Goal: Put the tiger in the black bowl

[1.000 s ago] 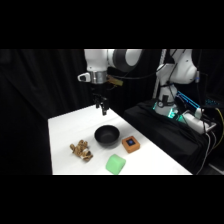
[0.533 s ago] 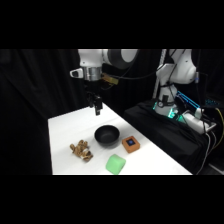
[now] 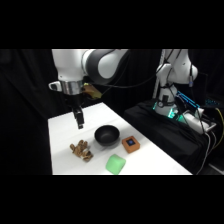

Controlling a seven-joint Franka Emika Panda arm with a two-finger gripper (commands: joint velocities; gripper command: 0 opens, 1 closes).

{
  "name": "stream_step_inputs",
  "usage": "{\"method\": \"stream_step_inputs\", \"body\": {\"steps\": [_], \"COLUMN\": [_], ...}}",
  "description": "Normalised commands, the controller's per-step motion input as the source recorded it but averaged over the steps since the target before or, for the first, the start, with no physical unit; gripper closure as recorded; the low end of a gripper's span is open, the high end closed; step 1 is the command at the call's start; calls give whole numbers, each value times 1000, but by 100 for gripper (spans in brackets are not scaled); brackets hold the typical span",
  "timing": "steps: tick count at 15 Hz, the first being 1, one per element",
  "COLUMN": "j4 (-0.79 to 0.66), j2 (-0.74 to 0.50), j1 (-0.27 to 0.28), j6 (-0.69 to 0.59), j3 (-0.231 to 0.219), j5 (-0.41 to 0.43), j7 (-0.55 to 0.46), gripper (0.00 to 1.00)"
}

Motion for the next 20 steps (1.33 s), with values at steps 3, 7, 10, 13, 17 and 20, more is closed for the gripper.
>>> {"method": "stream_step_inputs", "body": {"steps": [3,7,10,13,17,20], "j4": [763,589,409,285,240,187], "j2": [566,463,369,280,212,159], "j1": [65,61,42,55,42,49], "j6": [-166,-125,-127,-98,-40,-9], "j3": [-60,-107,-77,-44,-15,-18], "j5": [-30,8,64,92,116,107], "j7": [262,303,209,153,66,66], "gripper": [0,0,0,0,0,0]}}
